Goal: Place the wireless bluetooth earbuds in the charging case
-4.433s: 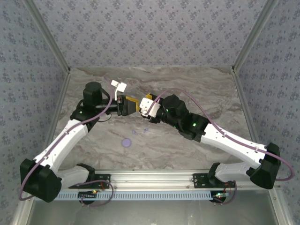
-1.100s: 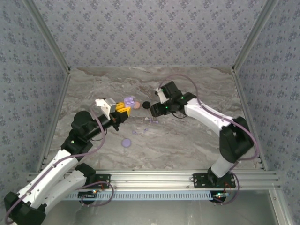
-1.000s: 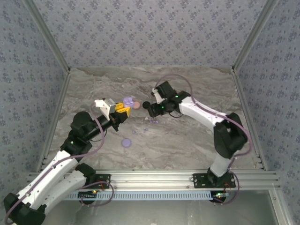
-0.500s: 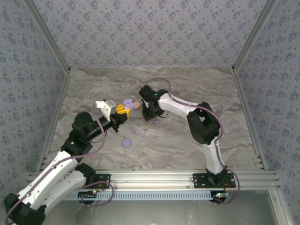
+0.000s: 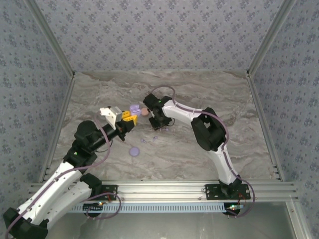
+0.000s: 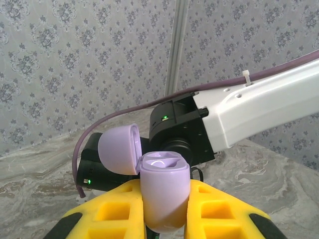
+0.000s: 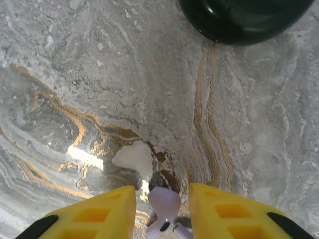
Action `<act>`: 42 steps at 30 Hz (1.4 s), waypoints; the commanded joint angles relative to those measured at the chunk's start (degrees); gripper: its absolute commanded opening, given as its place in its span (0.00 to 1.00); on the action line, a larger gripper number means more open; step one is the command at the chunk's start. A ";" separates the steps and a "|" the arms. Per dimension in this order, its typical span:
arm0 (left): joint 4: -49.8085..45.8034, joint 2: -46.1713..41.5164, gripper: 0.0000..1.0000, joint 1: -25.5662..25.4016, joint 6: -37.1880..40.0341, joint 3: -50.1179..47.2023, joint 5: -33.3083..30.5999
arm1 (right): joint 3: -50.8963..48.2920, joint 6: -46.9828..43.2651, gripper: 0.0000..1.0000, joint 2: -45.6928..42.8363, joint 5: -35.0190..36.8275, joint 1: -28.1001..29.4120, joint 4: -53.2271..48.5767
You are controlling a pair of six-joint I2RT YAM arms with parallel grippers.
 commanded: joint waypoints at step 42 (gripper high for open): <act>14.09 8.08 0.00 -0.29 -6.84 -1.15 6.12 | -22.47 -7.34 0.18 -47.15 -22.51 -9.75 24.12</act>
